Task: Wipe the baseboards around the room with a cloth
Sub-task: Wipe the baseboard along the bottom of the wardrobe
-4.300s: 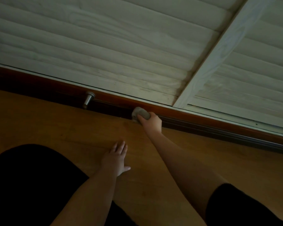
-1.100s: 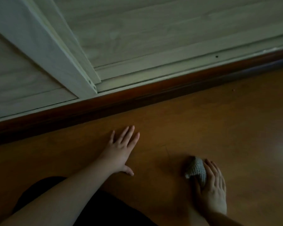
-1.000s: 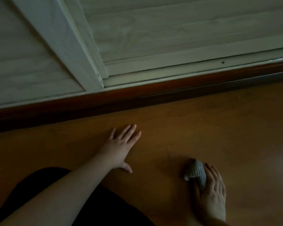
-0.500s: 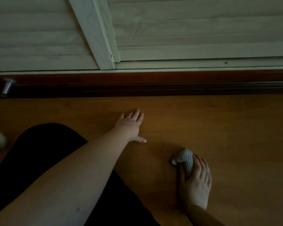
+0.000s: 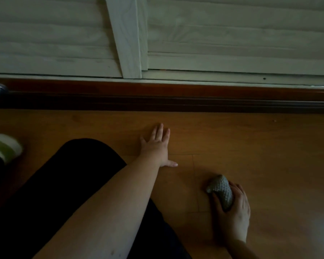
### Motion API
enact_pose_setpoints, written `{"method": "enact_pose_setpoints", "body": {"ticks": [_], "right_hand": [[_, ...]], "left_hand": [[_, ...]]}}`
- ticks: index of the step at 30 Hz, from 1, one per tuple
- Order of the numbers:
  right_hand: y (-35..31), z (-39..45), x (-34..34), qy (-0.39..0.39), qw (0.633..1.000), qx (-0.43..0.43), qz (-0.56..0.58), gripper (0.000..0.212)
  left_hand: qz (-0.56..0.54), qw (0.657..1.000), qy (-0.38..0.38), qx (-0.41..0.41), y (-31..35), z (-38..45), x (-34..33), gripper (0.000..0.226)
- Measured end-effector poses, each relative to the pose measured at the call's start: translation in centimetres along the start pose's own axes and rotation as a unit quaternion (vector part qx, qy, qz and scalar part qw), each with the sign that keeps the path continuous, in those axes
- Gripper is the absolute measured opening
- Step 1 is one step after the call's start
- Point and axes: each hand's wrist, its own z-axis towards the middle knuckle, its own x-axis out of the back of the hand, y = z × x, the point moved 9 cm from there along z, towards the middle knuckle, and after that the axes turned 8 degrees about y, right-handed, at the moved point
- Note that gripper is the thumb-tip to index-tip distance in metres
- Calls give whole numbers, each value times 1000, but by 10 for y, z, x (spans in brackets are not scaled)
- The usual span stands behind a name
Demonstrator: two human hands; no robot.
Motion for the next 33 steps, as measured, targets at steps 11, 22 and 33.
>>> {"method": "enact_pose_setpoints", "body": {"ticks": [11, 22, 33], "right_hand": [[-146, 101, -64, -96, 983, 64, 145, 47], [-234, 136, -146, -116, 973, 155, 126, 45], [-167, 194, -100, -68, 989, 91, 97, 51]], "left_hand": [[-33, 995, -66, 70, -29, -2, -17, 148], [41, 995, -74, 49, -22, 0, -22, 158], [35, 997, -59, 27, -12, 0, -11, 159]]}}
